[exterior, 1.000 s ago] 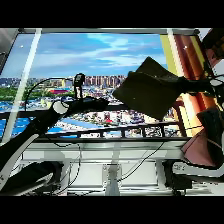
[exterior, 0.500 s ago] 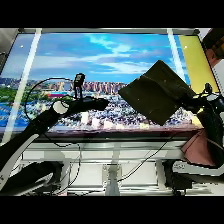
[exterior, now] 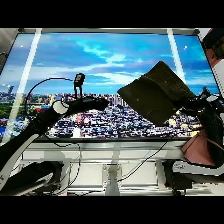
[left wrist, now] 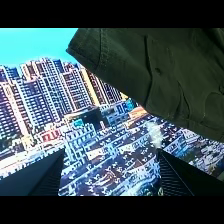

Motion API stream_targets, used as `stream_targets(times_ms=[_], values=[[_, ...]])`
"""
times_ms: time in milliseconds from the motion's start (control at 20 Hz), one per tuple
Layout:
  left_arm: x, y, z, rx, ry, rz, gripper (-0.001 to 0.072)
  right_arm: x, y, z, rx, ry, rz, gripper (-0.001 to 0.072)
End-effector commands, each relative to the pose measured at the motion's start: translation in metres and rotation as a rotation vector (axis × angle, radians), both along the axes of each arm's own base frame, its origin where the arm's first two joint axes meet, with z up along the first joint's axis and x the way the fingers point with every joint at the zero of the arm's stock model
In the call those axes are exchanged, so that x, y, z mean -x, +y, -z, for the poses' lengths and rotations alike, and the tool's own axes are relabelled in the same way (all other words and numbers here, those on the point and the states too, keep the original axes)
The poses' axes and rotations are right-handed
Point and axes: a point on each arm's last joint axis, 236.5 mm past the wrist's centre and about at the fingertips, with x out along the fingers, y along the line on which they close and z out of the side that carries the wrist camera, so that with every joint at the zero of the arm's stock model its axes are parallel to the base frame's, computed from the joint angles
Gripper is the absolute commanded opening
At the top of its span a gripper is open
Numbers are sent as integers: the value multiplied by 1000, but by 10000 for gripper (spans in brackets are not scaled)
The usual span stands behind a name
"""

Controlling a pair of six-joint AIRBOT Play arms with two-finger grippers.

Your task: Fold the clothes and pants, and hang the long-sleeved shirts on hangers.

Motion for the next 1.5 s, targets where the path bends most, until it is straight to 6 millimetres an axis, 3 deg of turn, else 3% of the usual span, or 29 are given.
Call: stream_targets(times_ms=[0,250,350,400,450,550,750,1000,1200,1350,1450], values=[[0,0,0,-1,0,1,652,0,1,-2,-63,-23,8,408],[0,0,0,-1,-1,1,652,-3,32,0,-309,-108,-86,406],[-1,0,0,-1,-3,-2,652,-14,44,1,-350,-155,-113,318],[-2,1,-1,-1,-8,-9,652,-22,51,-1,-352,-194,-140,314],[-6,3,-2,-2,-18,-22,653,-30,56,-3,-342,-227,-162,246],[-15,8,-5,-6,-47,-60,653,-46,66,-6,-327,-268,-167,36],[-38,22,-14,-7,-115,-158,652,-54,111,-6,-324,-263,-274,37],[-52,36,-21,-13,-157,-221,647,-24,209,-16,-432,-218,-591,36],[-75,74,-17,21,-115,-366,644,19,275,-30,-546,-147,-815,37],[-93,114,21,49,24,-512,644,40,296,-31,-574,-104,-898,36],[-95,122,51,37,122,-510,644,48,304,-34,-606,-91,-916,36]])
